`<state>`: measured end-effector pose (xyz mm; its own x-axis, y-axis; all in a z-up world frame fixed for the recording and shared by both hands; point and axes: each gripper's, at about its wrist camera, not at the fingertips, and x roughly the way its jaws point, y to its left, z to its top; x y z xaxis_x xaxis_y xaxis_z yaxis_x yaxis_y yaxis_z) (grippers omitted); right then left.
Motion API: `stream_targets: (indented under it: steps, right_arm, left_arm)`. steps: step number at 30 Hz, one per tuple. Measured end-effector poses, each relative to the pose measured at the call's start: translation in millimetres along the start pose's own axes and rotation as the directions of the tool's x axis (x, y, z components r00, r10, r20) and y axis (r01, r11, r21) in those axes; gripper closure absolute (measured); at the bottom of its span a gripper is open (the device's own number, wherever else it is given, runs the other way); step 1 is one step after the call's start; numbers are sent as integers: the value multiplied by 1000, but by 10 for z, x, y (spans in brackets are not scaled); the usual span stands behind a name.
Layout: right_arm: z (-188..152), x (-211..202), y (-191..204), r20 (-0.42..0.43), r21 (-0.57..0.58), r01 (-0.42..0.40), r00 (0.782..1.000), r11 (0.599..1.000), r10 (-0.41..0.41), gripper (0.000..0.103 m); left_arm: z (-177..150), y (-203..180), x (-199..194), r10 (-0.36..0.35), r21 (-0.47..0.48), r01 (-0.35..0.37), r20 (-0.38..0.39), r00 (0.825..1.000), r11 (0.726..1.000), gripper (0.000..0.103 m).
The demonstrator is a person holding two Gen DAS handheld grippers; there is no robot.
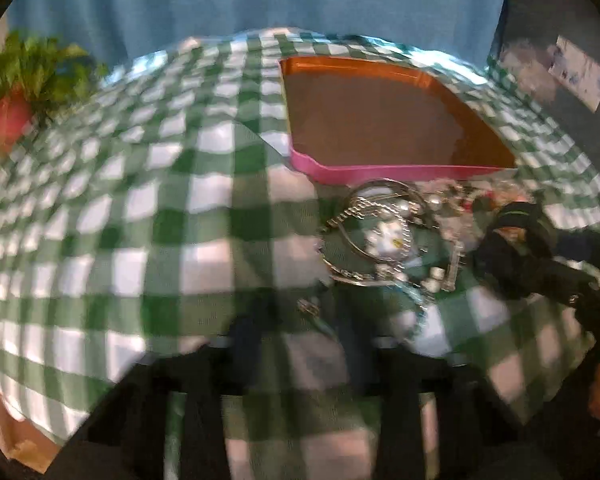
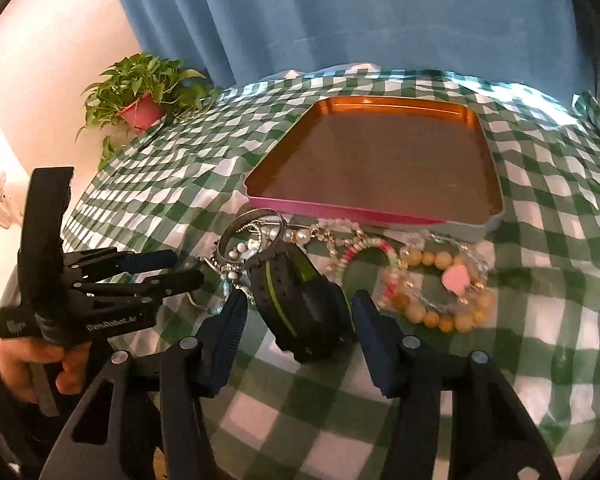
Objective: Organize jewelry
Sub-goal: 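Grasp the black watch with the right tool while the left tool grasps the teal beaded bracelet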
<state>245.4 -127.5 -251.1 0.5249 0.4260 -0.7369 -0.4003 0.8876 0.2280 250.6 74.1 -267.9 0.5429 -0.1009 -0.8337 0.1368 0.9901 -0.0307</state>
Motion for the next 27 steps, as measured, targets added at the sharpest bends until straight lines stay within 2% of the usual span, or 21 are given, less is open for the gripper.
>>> stream_targets:
  steps: [2, 5, 6, 8, 13, 16, 18, 19, 20, 23, 24, 25, 26, 27]
  right_arm:
    - [1, 50, -3, -7, -8, 12, 1000, 1000, -12, 52]
    - [-35, 83, -20, -14, -2, 37, 999, 999, -37, 75]
    - [-50, 69, -30, -8, 4, 36, 999, 999, -36, 78]
    - [-108, 22, -56, 13, 14, 33, 999, 999, -33, 79]
    - [-176, -30, -81, 41, 21, 47, 998, 999, -48, 79]
    - [-147, -37, -95, 48, 28, 50, 998, 998, -52, 79]
    - [-133, -43, -112, 56, 31, 60, 996, 998, -62, 79]
    - [-129, -46, -120, 59, 32, 61, 996, 998, -63, 79]
    - [-128, -47, -128, 60, 33, 65, 996, 997, -66, 79]
    - [-124, -60, -144, 68, 32, 79, 994, 996, -81, 79]
    - [-118, -62, -141, 73, 28, 85, 994, 996, -87, 78]
    - [-116, -59, -139, 73, 26, 87, 993, 996, -89, 78]
    - [-113, -51, -136, 72, 24, 88, 993, 996, -90, 77]
    - [-108, -35, -132, 69, 23, 86, 994, 996, -87, 76]
  left_arm:
    - [15, 46, 25, -29, -32, 30, 17, 999, 999, 91]
    - [19, 67, 14, -36, -34, 36, 4, 999, 999, 91]
    - [8, 76, 2, -42, -44, 42, 5, 999, 998, 91]
    - [-36, 78, -14, -49, -54, 49, 1, 999, 997, 91]
    - [-103, -18, -53, -6, -34, 6, 10, 1000, 999, 91]
    - [-95, -41, -54, -16, -21, 15, -6, 1000, 1000, 86]
    - [-78, -68, -63, -9, -12, 8, -26, 1000, 1000, 66]
    - [-71, -65, -62, 6, -17, -6, -31, 999, 1000, 38]
    - [-73, -54, -56, 20, -23, -21, -35, 999, 1000, 19]
    - [-99, -54, -9, 36, -5, -36, -53, 998, 999, 19]
    - [-106, -54, -17, 36, -4, -36, -43, 998, 999, 22]
    - [-105, -52, -27, 27, -5, -28, -36, 999, 1000, 36]
    - [-93, -56, -44, 1, -6, -1, -32, 999, 1000, 57]
    - [-77, -69, -62, 3, 2, -3, -25, 1000, 1000, 74]
